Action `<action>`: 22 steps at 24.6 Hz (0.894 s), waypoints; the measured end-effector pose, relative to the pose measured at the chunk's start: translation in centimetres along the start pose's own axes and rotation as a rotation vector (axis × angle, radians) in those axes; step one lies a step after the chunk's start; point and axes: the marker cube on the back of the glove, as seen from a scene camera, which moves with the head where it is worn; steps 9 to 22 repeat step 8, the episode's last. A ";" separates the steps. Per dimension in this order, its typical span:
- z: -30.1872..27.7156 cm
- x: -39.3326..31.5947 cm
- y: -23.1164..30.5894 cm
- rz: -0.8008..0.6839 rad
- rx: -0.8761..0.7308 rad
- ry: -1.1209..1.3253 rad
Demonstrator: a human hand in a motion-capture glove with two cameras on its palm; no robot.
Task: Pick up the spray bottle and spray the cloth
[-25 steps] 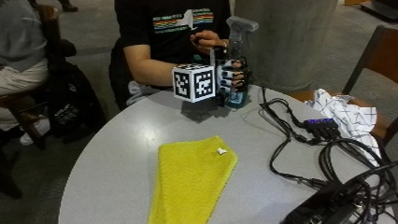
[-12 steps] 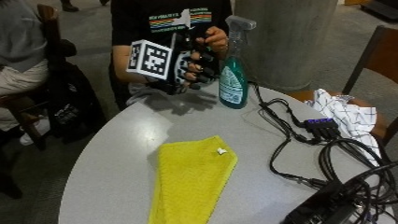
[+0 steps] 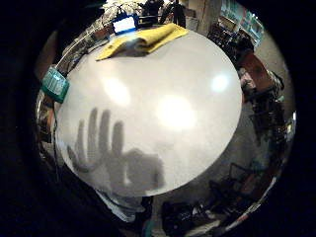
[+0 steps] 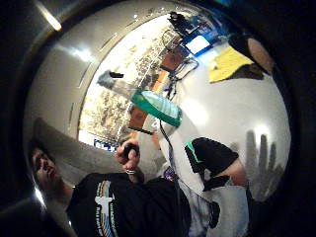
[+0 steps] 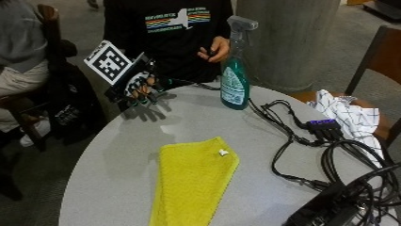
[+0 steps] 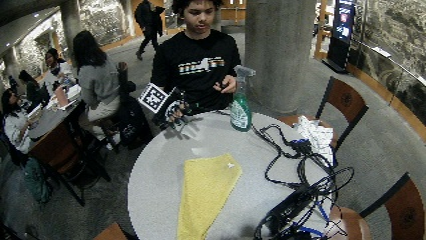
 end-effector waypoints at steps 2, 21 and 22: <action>0.3 0.6 0.3 0.005 0.052 0.033; 0.4 1.2 1.3 -0.050 0.013 0.072; 0.4 1.2 1.3 -0.050 0.013 0.072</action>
